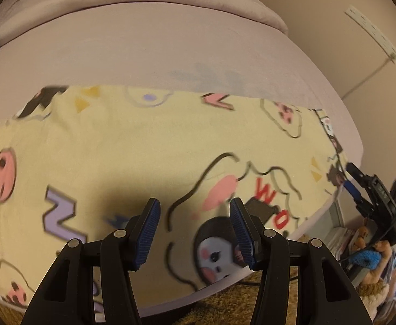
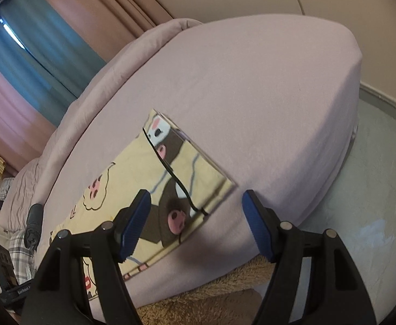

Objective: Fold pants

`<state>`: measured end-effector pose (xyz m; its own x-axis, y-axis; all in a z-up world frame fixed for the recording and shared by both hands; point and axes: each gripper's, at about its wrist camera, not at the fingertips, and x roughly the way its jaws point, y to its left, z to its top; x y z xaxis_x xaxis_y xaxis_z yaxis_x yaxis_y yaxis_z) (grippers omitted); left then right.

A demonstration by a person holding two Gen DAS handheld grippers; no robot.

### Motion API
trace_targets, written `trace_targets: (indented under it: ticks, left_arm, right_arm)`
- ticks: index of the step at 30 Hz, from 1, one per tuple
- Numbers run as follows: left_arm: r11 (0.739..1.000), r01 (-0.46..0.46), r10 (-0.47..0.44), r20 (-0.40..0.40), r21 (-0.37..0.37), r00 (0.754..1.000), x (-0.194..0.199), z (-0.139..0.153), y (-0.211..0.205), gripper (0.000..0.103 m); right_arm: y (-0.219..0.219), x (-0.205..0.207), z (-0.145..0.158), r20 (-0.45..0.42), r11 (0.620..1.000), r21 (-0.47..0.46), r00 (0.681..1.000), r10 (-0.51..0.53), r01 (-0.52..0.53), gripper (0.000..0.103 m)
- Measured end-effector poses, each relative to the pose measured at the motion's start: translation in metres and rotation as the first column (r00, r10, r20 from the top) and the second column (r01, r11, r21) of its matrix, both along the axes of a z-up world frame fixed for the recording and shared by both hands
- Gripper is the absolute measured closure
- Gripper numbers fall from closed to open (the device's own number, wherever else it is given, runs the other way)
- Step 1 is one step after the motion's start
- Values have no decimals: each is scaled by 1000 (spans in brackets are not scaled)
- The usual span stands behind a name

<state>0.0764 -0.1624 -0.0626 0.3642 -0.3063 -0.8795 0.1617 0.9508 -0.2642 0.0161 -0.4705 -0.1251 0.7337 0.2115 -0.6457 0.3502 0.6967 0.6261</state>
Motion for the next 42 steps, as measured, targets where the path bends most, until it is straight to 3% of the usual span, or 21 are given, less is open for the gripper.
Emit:
trace_targets:
  ticks: [4,8,9,10,12,13,15,18,23,29,34,42]
  left_arm:
    - [996,93,-92,32,-11,995,22,27,-27,50]
    - [981,187,-184,67,-48,981,46,55,-64,50]
    - [977,202,-198,62,-64,978,50,56,-69,50]
    - [972,218,-214,52,-87,975,55,57,-75,50]
    - [962,242,-242,15,-124,970,65,54,-88,50]
    - [959,248,-250,2,-139,968,67,52,-92,50]
    - [948,266,-276,-34,-175,961,70,44,-99,50]
    - [941,259,-283,-88,-217,955,72,34,-98,50]
    - [935,209,-249,-111,-286,962,77,27,-87,50]
    - [903,124,-207,-161,-412,965,84,18,-68,42]
    - [932,104,-172,-171,-348,970,82,7,-65,42]
    - [909,82,-179,-204,-408,963,81,-4,-70,43]
  right_arm:
    - [2,9,-2,6,1000,19,1000,10,-10,39]
    - [-4,9,-8,31,994,96,999,-45,42,40]
    - [-5,9,-9,32,993,104,998,-56,52,47]
    - [-6,10,-8,28,993,104,998,-64,60,64]
    - [-6,15,-9,25,993,100,998,-57,55,87]
    - [-4,17,-8,33,993,111,999,-42,38,90]
    - [4,18,2,61,997,72,998,-28,24,90]
    - [26,16,27,159,997,-6,984,81,-81,91]
    - [84,17,63,228,945,-120,917,326,-306,91]
    - [144,19,58,137,845,-227,843,521,-485,91]
    - [166,19,50,77,794,-282,813,578,-538,91]
    - [168,1,58,98,784,-323,805,585,-530,91]
